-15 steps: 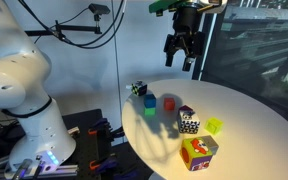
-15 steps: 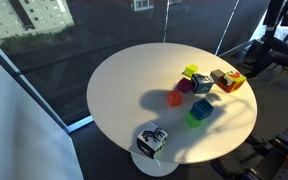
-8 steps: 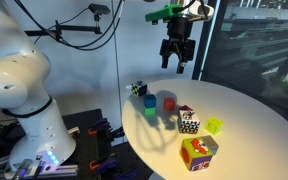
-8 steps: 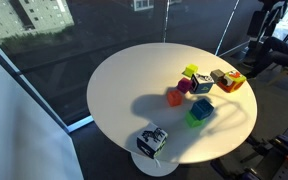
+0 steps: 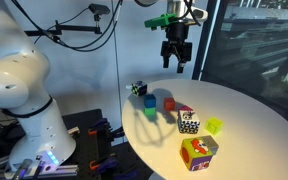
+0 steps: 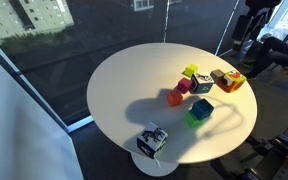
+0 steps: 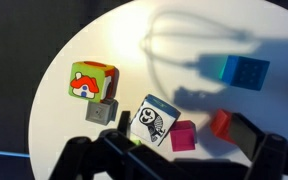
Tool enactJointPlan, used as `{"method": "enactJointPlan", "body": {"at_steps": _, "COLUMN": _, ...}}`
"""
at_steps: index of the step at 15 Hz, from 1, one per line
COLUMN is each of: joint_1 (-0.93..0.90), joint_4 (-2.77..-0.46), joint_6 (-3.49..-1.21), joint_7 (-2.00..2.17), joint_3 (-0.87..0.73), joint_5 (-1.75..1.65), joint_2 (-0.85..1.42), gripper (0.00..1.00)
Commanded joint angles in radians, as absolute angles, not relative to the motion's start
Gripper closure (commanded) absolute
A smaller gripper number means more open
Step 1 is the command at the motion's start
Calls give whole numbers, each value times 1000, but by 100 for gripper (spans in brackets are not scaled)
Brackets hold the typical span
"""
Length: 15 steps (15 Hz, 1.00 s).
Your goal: Put the blue block on the orange block
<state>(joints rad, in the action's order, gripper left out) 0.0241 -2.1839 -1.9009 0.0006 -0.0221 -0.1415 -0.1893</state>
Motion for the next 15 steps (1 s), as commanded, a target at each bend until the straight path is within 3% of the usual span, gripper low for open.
{"method": "enactJointPlan", "body": {"at_steps": 1, "joint_1": 15, "joint_4": -2224, "joint_6": -1968, "joint_7": 3, "joint_3": -19, "joint_5": -90, "joint_2": -205, "gripper": 0}}
{"method": "enactJointPlan", "body": {"at_steps": 15, "joint_1": 7, "joint_4": -2275, "joint_6": -2025, "joint_7": -4, "joint_3": -12, "joint_5": -18, "joint_2": -187, "gripper": 0}}
